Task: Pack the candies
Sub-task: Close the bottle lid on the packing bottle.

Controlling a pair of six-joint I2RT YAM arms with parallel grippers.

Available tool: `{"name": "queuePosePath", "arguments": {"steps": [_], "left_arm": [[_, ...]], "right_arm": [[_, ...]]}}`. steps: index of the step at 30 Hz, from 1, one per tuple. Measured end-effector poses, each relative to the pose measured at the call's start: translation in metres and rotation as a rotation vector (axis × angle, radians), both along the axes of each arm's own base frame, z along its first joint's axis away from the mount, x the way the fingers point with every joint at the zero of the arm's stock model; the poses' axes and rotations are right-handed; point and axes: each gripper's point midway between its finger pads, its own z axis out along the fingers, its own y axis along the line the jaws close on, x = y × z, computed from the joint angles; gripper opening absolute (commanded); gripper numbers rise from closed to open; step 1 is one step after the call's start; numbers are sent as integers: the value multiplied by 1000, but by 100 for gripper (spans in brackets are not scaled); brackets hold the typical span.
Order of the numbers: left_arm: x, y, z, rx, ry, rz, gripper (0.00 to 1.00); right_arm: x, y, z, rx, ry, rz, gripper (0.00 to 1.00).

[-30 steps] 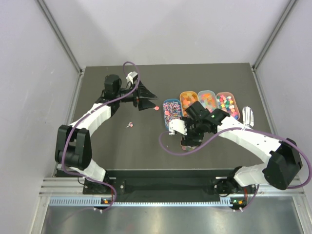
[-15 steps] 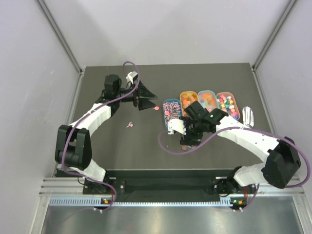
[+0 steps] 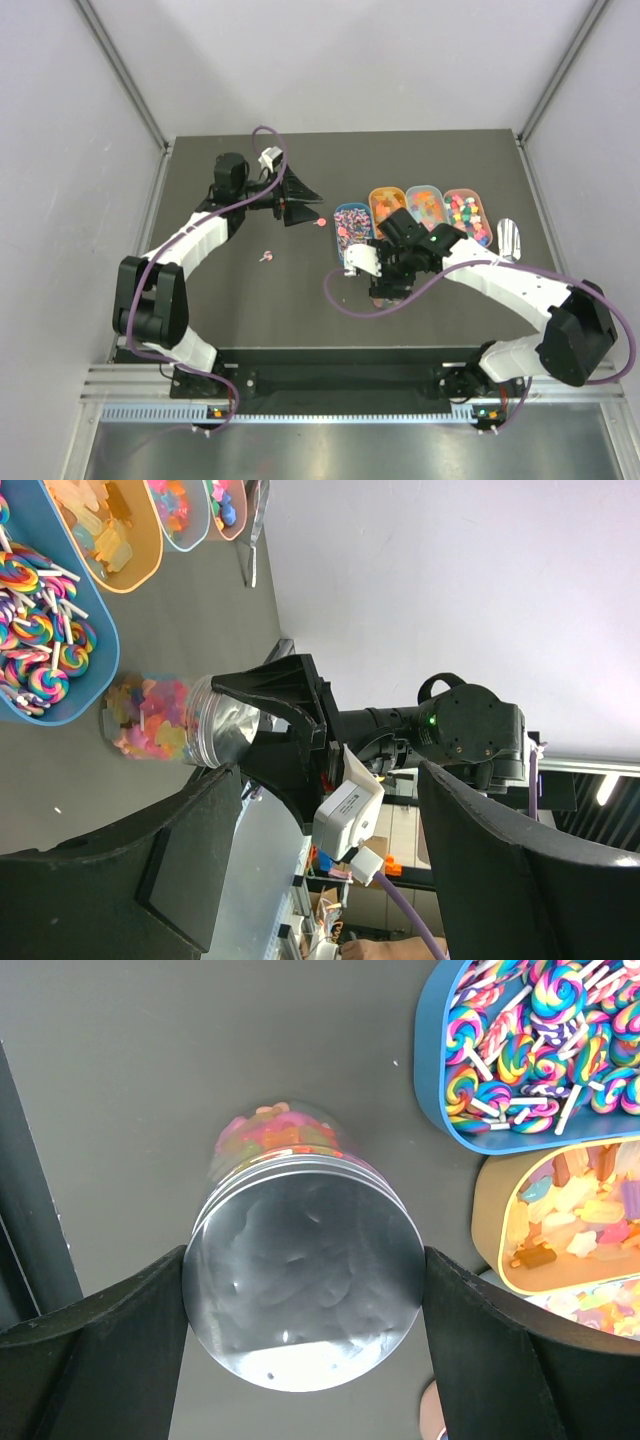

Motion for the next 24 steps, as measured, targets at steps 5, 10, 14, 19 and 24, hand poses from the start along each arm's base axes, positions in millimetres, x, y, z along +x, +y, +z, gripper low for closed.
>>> {"name": "queuePosePath", "arguments": {"steps": [5,10,14,19,24], "left_arm": [[0,0,0,0,1,0,76],[0,0,-1,0,1,0,76],[0,0,-1,0,6,0,76],[-1,0,-2,1,8,1,76],[-1,0,-2,0,9,0,76]], "right_arm": [[0,0,0,3,-2,-1,85],[-1,-2,-3,-2,-3,-6,100],[1,-12,-10,-29,-1,-27,100],[1,-14,-10,-34,-1,-34,100],[1,-16,-9,-38,3,-37,100]]}}
